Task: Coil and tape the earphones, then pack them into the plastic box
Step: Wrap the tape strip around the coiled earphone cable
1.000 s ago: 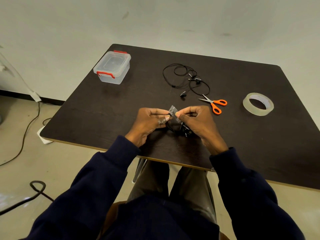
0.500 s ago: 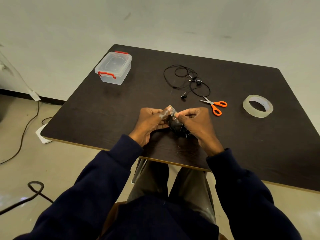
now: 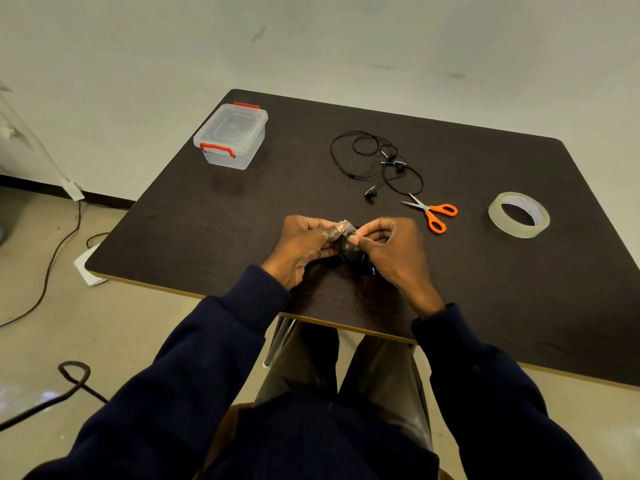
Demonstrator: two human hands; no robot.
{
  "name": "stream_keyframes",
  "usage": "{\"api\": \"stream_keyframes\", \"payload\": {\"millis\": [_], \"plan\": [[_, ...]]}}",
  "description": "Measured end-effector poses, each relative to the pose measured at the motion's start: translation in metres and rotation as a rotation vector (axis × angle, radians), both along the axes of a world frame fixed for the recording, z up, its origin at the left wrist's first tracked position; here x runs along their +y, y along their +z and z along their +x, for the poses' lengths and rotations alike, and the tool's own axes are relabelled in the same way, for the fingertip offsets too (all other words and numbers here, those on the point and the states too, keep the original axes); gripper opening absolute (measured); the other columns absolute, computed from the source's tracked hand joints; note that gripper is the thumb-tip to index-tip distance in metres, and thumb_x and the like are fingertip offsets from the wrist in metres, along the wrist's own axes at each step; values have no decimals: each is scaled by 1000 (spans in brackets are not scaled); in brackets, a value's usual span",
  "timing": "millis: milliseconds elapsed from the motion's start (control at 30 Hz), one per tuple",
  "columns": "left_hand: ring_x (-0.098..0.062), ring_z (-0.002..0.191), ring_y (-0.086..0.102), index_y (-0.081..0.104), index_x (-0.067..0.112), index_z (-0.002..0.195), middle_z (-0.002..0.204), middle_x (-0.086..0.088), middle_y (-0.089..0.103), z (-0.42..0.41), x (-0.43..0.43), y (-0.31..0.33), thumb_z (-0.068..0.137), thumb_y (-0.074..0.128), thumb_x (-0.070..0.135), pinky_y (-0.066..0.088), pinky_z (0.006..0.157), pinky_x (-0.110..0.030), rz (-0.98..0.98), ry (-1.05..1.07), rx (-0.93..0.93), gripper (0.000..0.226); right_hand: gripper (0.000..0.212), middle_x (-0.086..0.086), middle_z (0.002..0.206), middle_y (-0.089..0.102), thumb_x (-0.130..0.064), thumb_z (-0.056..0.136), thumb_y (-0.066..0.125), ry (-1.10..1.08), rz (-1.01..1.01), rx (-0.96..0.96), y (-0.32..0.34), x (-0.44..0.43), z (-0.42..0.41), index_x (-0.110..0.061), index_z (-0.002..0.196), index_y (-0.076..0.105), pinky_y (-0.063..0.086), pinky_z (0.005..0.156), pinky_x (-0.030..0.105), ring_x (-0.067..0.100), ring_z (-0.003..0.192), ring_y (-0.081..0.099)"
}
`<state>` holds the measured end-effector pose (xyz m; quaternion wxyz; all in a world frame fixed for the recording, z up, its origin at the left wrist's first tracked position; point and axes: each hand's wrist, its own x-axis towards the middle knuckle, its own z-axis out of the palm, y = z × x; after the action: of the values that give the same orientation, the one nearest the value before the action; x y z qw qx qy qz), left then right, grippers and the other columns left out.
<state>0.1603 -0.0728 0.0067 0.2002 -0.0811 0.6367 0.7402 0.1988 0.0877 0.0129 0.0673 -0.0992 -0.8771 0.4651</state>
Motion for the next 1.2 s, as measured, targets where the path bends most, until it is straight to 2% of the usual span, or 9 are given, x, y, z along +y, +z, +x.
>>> {"api": "stream_keyframes", "payload": {"millis": [100, 300, 433, 533, 567, 767, 1000, 1100, 1200], "plan": [[-17, 82, 77, 76, -3, 99, 92, -13, 79, 0, 1, 1, 93, 69, -2, 65, 76, -31, -8, -12, 14, 9, 17, -9, 75, 71, -23, 81, 86, 16, 91, 42, -1, 3, 1, -24, 89, 70, 54, 60, 18, 0, 67, 68], [-21, 101, 74, 75, -2, 112, 111, -14, 77, -7, -6, 2, 93, 67, -6, 64, 83, -32, -60, -109, 30, 21, 23, -15, 83, 68, -32, 76, 88, 94, 334, 130, -5, 13, -2, -32, 87, 67, 61, 72, 40, 2, 83, 66], [-14, 81, 74, 77, 2, 107, 98, -11, 78, -11, -9, 4, 93, 70, 0, 64, 71, -28, -88, -171, 0, 16, 32, -17, 98, 62, -34, 78, 85, 147, 446, 210, -8, 15, -3, -36, 102, 64, 52, 85, 35, 9, 106, 56], [-11, 71, 72, 77, 2, 106, 87, -8, 78, -11, -8, 4, 93, 71, 2, 62, 65, -25, -94, -185, -8, 15, 46, -7, 126, 60, -28, 82, 83, 218, 468, 241, -7, 16, -2, -32, 123, 63, 56, 91, 41, 13, 122, 51], [-10, 70, 72, 77, 2, 105, 87, -8, 77, -12, -8, 4, 92, 72, 2, 61, 64, -24, -96, -184, -9, 14, 46, -6, 128, 61, -27, 83, 82, 241, 461, 235, -6, 17, -2, -31, 125, 64, 57, 92, 44, 13, 123, 52], [-9, 71, 71, 77, 4, 102, 84, -6, 77, -12, -3, 6, 91, 73, 3, 60, 63, -22, -85, -185, -41, 11, 37, -8, 106, 70, -18, 83, 81, 243, 425, 233, -1, 19, -4, -28, 117, 70, 57, 86, 41, 7, 100, 60], [-14, 75, 74, 75, 0, 101, 89, -13, 77, -15, -2, 12, 92, 73, 6, 60, 63, -22, -76, -239, -136, 12, 34, -5, 110, 66, -19, 85, 79, 242, 459, 276, -5, 22, -3, -28, 117, 69, 58, 85, 40, 10, 101, 60], [-16, 76, 72, 73, -2, 106, 91, -15, 75, -17, -5, 17, 94, 69, 5, 60, 61, -22, -45, -322, -228, 14, 44, -4, 109, 62, -21, 84, 80, 238, 439, 299, -12, 23, 0, -32, 125, 65, 60, 79, 39, 7, 91, 59], [-17, 75, 69, 72, 0, 101, 88, -14, 72, -22, -8, 22, 95, 66, 4, 61, 61, -24, -14, -369, -301, 10, 41, -1, 108, 63, -22, 85, 76, 241, 419, 392, -13, 22, 4, -27, 125, 66, 60, 75, 39, 9, 86, 59]]}}
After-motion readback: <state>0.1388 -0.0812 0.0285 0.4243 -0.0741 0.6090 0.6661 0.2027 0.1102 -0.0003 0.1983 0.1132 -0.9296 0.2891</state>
